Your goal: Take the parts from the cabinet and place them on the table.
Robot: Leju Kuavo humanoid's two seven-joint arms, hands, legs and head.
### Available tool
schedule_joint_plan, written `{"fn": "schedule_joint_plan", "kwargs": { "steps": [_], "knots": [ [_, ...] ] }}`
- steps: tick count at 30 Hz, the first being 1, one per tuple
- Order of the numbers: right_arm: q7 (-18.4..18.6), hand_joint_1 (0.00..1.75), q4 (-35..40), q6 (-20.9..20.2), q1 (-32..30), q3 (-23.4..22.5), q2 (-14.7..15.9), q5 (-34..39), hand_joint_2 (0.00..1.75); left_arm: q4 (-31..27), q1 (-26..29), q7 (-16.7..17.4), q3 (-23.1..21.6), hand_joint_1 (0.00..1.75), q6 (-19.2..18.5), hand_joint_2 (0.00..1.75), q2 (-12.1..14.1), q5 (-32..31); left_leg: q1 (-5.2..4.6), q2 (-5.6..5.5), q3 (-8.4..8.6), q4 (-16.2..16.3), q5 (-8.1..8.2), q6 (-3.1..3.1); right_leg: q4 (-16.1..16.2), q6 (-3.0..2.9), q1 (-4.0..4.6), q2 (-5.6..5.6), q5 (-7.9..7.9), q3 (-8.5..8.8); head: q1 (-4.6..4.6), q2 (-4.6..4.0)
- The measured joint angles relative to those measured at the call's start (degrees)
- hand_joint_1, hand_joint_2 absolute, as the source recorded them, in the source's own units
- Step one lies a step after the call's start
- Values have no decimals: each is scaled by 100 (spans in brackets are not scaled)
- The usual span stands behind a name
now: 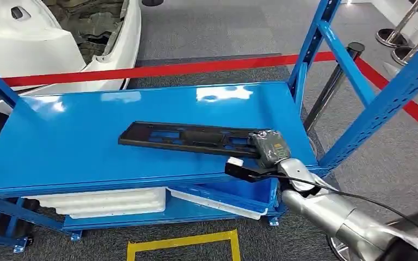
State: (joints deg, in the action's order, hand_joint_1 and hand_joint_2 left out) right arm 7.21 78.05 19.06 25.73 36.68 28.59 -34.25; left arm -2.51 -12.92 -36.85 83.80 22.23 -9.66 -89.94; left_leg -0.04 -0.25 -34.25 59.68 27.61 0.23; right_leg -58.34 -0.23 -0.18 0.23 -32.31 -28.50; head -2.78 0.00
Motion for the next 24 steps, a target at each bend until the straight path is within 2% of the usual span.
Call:
{"fn": "schedule_joint_plan", "kwargs": {
  "steps": [10,17,24],
  "knots": [
    [-44,175,2,186,-5,-55,0,-101,175,11,0,18,0,0,-20,0,0,0,-2,0,7,0,-1,0,0,2,-1,0,2,8,0,0],
    [208,175,357,265,-63,-68,2,-765,175,11,-1,68,0,0,-66,0,4,2,-5,0,6,1,-1,0,0,2,-3,1,2,4,0,0],
    [356,175,1117,555,-85,-111,2,-1532,175,11,-8,68,0,0,-63,0,4,0,-2,0,5,-1,-1,-1,0,0,-3,0,0,2,0,0]
  ]
}}
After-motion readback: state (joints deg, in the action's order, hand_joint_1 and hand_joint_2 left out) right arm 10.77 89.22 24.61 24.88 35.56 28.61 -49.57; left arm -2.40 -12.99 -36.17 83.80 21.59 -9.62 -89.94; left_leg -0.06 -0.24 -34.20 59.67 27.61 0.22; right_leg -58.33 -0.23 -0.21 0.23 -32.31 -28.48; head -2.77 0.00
